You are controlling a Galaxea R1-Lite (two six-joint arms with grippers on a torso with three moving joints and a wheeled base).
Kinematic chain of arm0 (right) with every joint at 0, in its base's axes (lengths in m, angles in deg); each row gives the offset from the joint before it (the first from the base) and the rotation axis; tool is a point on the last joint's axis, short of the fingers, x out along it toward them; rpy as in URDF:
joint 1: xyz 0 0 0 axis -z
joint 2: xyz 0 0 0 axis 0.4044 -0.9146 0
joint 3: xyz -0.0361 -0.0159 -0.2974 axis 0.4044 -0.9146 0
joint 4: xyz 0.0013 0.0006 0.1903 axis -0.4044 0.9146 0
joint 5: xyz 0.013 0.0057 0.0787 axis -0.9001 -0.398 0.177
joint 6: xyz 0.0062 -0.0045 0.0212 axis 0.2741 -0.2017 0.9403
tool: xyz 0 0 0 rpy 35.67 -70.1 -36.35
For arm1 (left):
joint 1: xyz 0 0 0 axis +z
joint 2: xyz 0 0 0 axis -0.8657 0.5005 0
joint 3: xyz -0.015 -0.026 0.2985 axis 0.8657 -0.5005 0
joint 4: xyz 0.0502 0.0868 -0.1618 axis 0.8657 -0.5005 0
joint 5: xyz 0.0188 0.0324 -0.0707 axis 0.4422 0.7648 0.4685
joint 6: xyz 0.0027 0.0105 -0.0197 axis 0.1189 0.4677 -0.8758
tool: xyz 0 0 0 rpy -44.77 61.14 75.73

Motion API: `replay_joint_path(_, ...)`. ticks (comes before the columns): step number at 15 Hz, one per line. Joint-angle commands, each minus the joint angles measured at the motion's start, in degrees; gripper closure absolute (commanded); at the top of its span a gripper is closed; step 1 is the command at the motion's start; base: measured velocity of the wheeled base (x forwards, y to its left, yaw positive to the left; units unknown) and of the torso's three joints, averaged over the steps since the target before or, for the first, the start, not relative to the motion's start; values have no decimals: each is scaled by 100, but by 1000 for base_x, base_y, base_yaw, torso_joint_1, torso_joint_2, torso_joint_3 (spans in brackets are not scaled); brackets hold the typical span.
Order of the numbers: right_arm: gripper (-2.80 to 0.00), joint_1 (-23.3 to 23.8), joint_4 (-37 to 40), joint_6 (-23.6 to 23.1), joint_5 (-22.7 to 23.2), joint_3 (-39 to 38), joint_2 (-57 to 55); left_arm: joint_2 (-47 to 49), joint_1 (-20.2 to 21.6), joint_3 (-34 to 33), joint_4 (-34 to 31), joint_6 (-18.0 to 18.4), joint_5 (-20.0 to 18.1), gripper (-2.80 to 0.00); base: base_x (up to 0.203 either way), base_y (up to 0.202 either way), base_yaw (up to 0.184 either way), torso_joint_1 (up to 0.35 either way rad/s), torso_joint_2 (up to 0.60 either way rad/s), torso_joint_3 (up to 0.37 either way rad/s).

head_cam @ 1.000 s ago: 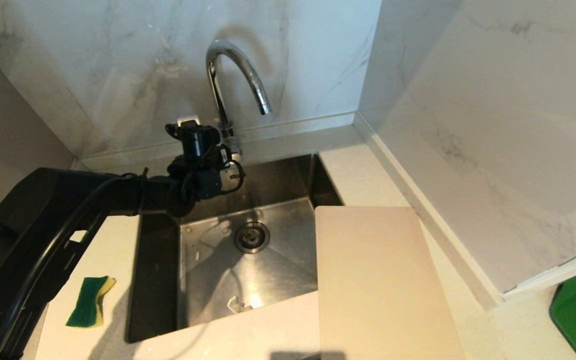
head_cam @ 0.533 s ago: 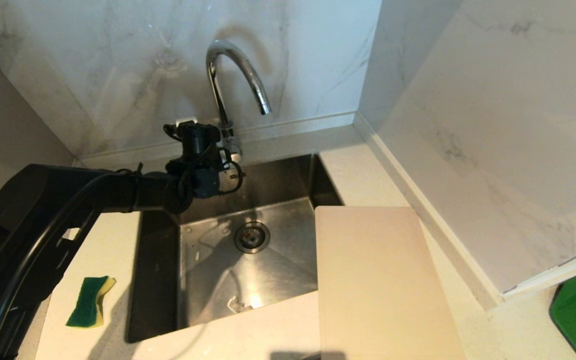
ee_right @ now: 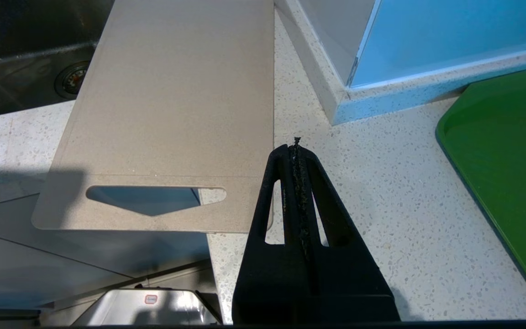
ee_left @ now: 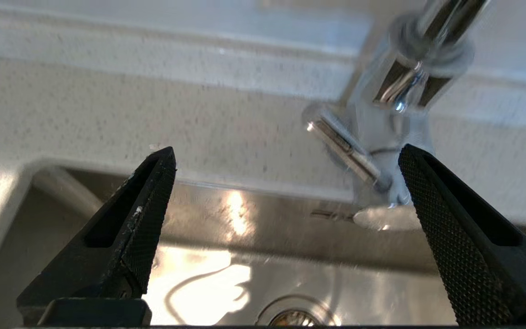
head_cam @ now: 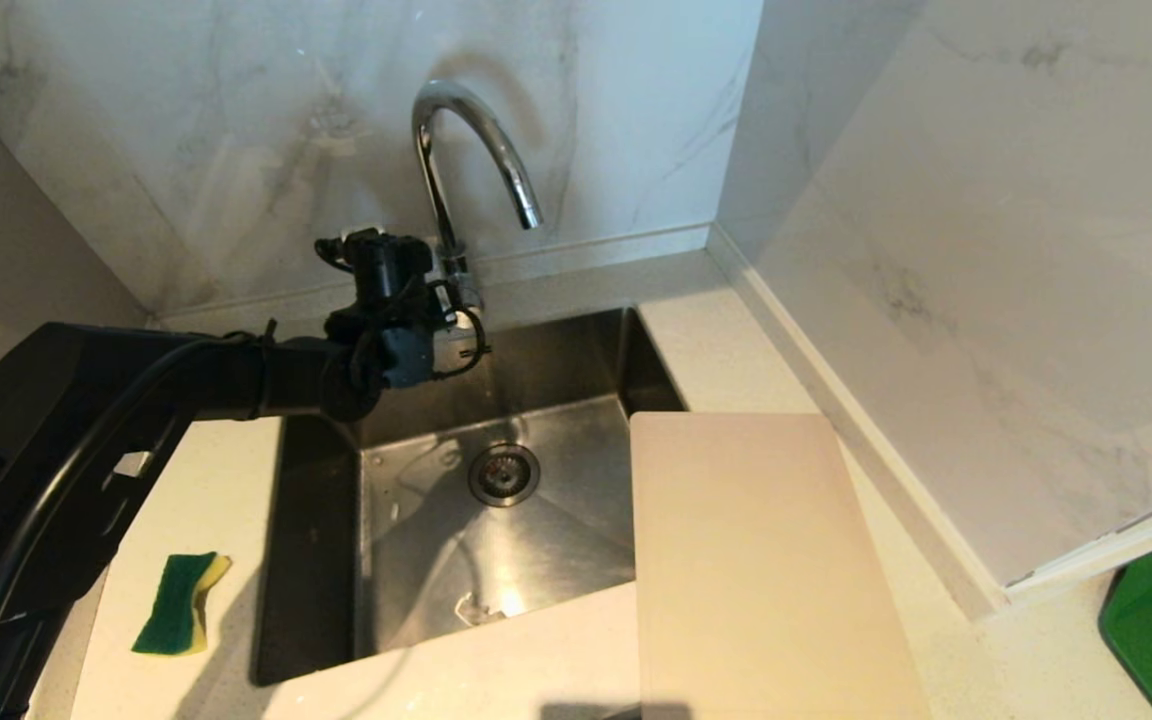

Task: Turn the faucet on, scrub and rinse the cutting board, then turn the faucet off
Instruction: Turn on the tap

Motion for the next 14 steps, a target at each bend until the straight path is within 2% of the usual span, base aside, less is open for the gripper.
replay_joint_path(1, 0, 0, -1, 0, 1, 0, 4, -4, -11, 2, 185, 3, 13, -280, 0, 0, 0, 0, 0, 0)
replay_joint_path(5, 0, -4, -1, 0, 1, 0, 4, 130, -11, 28, 482, -10, 218, -280, 0, 0, 0, 0, 0, 0)
replay_joint_path(7, 0, -2, -1, 0, 1, 0, 4, 215, -19, 28, 820, -34, 710, -280, 0, 0, 0, 0, 0, 0)
replay_joint_path(10, 0, 0, -1, 0, 1, 0, 4, 278, -26, 28, 913, -106, 1042, -280, 0, 0, 0, 0, 0, 0)
replay_joint_path(14, 0, 0, -1, 0, 1, 0, 4, 432, -99, 28, 951, -138, 1111, -280, 0, 0, 0, 0, 0, 0)
